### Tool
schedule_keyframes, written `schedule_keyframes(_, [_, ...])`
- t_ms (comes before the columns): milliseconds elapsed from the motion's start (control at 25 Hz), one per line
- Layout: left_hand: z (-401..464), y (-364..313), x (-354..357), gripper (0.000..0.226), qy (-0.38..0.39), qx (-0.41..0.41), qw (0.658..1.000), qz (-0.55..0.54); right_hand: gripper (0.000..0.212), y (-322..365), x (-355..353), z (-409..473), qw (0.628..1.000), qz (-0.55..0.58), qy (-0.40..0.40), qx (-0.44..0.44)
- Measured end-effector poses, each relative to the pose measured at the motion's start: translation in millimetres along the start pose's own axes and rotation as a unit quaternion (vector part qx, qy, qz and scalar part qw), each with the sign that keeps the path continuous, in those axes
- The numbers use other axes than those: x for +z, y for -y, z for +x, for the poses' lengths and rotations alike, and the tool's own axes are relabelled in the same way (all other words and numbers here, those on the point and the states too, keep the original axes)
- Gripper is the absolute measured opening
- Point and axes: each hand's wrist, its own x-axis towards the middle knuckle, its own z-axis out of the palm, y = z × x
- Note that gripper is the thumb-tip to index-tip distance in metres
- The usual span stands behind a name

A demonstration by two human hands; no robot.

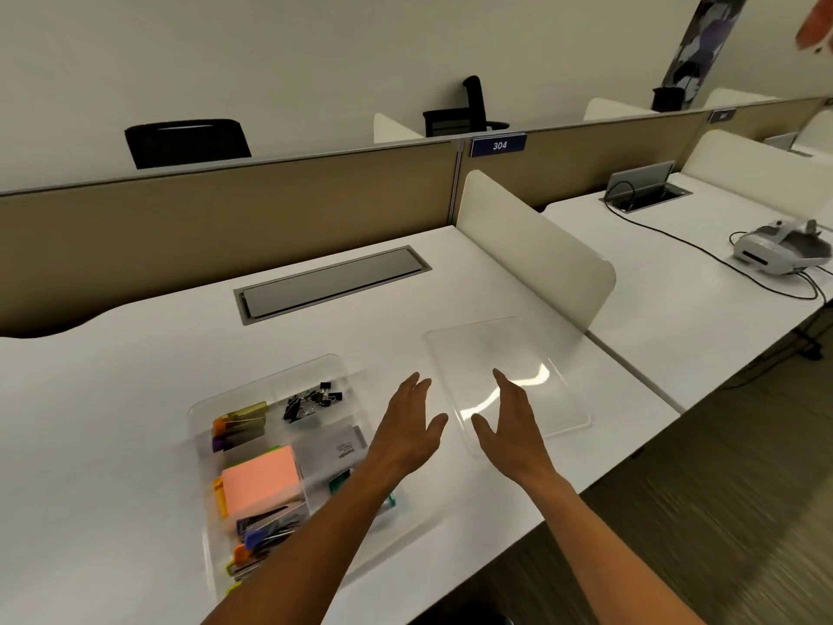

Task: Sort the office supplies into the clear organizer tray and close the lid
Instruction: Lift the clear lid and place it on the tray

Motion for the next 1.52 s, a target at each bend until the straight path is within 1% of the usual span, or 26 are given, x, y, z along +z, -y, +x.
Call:
schedule_keyframes(200, [32, -33, 38, 0.069, 0.011, -0.048, 0.999, 0.013, 0.082, -57, -34, 44, 0.999, -0.027, 0.039, 0.008])
schedule_keyframes(400, [52, -44, 73, 0.077, 0.034, -0.112, 0.993, 0.024, 0.09, -113, -56, 80, 0.993, -0.076, 0.076, 0.043])
schedule_keyframes(560, [64, -56, 96, 0.083, 0.035, -0.185, 0.982, -0.007, 0.09, -150, -69, 104, 0.987, -0.093, 0.102, 0.077])
schedule_keyframes(680, [68, -63, 109, 0.085, 0.04, -0.24, 0.969, -0.034, 0.09, -170, -71, 121, 0.982, -0.093, 0.118, 0.11])
schedule_keyframes(800, [71, -67, 120, 0.084, 0.042, -0.276, 0.96, -0.03, 0.088, -184, -66, 132, 0.979, -0.113, 0.137, 0.101])
schedule_keyframes(880, [74, -70, 123, 0.082, 0.029, -0.288, 0.956, -0.035, 0.086, -185, -66, 136, 0.98, -0.112, 0.14, 0.09])
schedule_keyframes(960, [78, -74, 122, 0.08, 0.005, -0.308, 0.949, -0.066, 0.084, -183, -67, 143, 0.981, -0.102, 0.133, 0.098])
schedule_keyframes(1040, [82, -77, 120, 0.079, -0.023, -0.323, 0.941, -0.1, 0.08, -181, -69, 150, 0.98, -0.054, 0.129, 0.14])
schedule_keyframes(1120, [83, -77, 117, 0.076, -0.053, -0.341, 0.928, -0.142, 0.069, -184, -73, 158, 0.969, 0.044, 0.133, 0.202])
schedule_keyframes(1160, [83, -77, 115, 0.074, -0.068, -0.35, 0.92, -0.165, 0.055, -184, -76, 161, 0.959, 0.105, 0.127, 0.23])
schedule_keyframes(1200, [83, -78, 113, 0.073, -0.082, -0.357, 0.912, -0.183, 0.037, -185, -79, 162, 0.948, 0.164, 0.117, 0.245])
schedule_keyframes(1280, [81, -78, 109, 0.07, -0.099, -0.361, 0.905, -0.202, 0.019, -184, -84, 162, 0.931, 0.236, 0.103, 0.26])
schedule_keyframes(1360, [80, -80, 102, 0.068, -0.108, -0.357, 0.903, -0.215, 0.013, -180, -88, 161, 0.924, 0.265, 0.098, 0.258])
schedule_keyframes(1520, [80, -82, 74, 0.065, -0.127, -0.34, 0.901, -0.238, 0.026, -149, -95, 158, 0.9, 0.341, 0.091, 0.256])
